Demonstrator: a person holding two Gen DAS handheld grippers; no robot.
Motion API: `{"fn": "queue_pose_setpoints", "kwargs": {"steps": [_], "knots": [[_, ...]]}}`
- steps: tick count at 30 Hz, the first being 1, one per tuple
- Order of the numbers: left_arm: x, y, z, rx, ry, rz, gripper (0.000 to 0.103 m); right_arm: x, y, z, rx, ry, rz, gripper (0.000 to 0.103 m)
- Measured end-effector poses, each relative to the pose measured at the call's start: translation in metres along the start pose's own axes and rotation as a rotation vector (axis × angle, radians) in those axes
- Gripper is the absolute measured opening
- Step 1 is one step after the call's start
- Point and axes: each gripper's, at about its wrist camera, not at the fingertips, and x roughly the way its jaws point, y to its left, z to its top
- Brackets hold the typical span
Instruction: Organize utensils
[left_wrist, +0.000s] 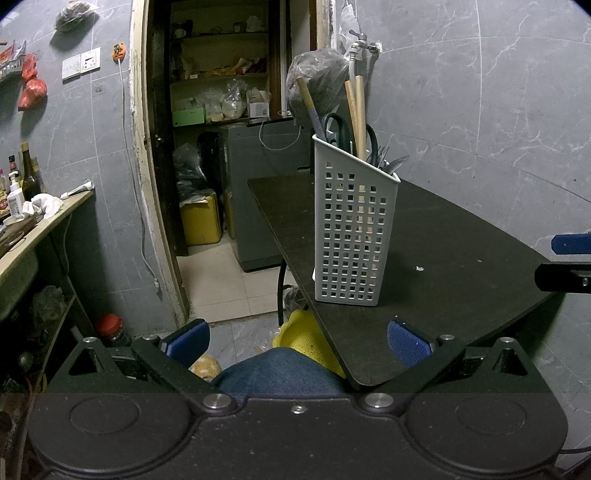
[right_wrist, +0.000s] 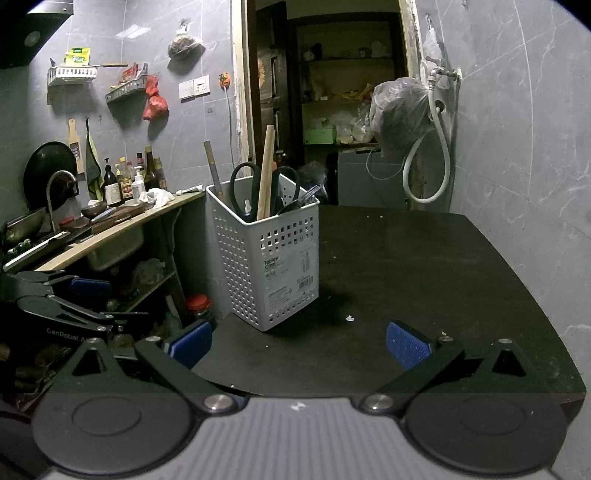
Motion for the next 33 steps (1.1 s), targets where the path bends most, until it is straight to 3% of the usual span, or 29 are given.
{"fn": "queue_pose_setpoints", "kwargs": {"steps": [33], "knots": [[0.0034,-0.0016,-0.001,0.017,-0.013,-0.005,0.102,0.0025,-0.0053,0.0,-0.012,0.011,0.015,0.103]]}}
